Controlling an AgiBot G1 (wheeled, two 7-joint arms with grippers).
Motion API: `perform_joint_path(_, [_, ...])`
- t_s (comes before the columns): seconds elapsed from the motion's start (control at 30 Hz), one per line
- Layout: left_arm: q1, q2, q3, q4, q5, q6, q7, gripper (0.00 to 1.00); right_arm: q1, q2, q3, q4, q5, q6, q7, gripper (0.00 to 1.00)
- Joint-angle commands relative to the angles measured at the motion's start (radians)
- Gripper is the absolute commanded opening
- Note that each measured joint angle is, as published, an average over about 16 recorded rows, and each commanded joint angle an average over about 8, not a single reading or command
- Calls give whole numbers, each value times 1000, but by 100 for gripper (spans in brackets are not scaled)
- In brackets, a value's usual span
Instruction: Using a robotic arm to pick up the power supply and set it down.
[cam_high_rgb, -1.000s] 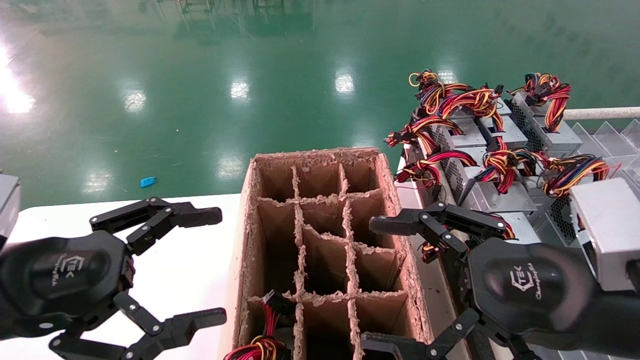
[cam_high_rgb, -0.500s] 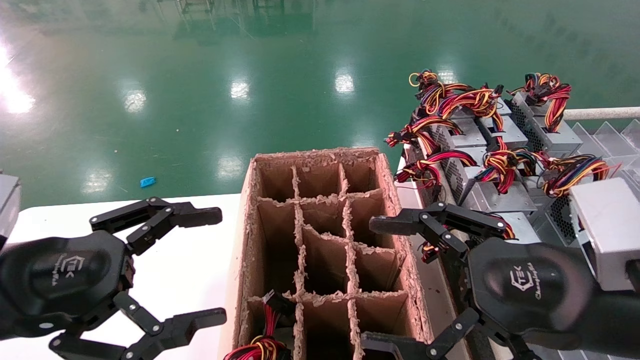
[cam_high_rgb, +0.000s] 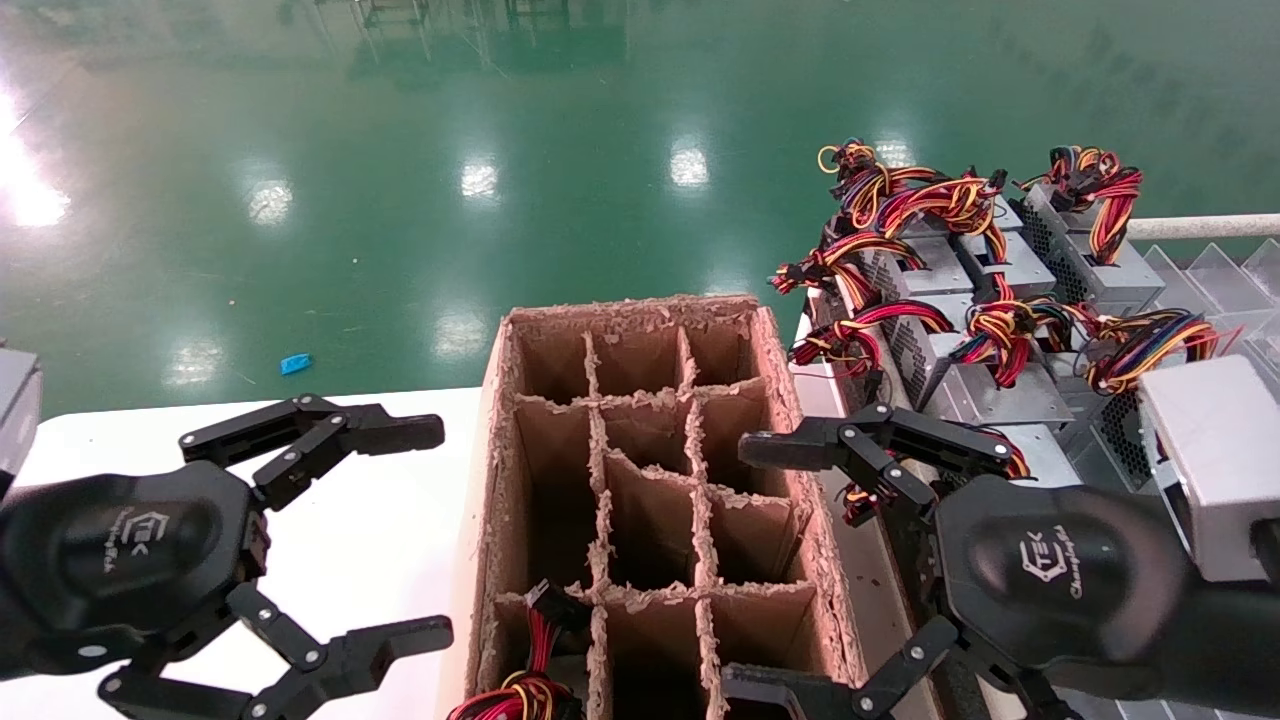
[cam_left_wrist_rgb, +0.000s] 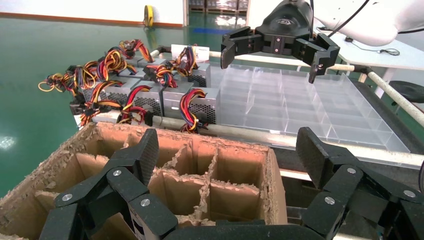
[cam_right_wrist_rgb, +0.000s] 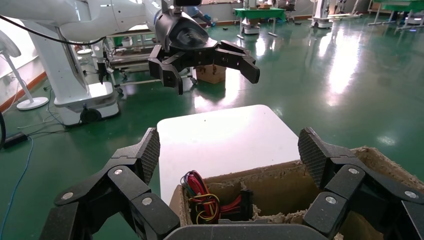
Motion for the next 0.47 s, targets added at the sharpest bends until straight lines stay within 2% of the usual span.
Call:
perform_joint_path(0.03, [0,0,0,0,0,0,0,100,0,0,0,0,0,0,0,100])
perform_joint_path(0.47, [0,0,0,0,0,0,0,100,0,0,0,0,0,0,0,100])
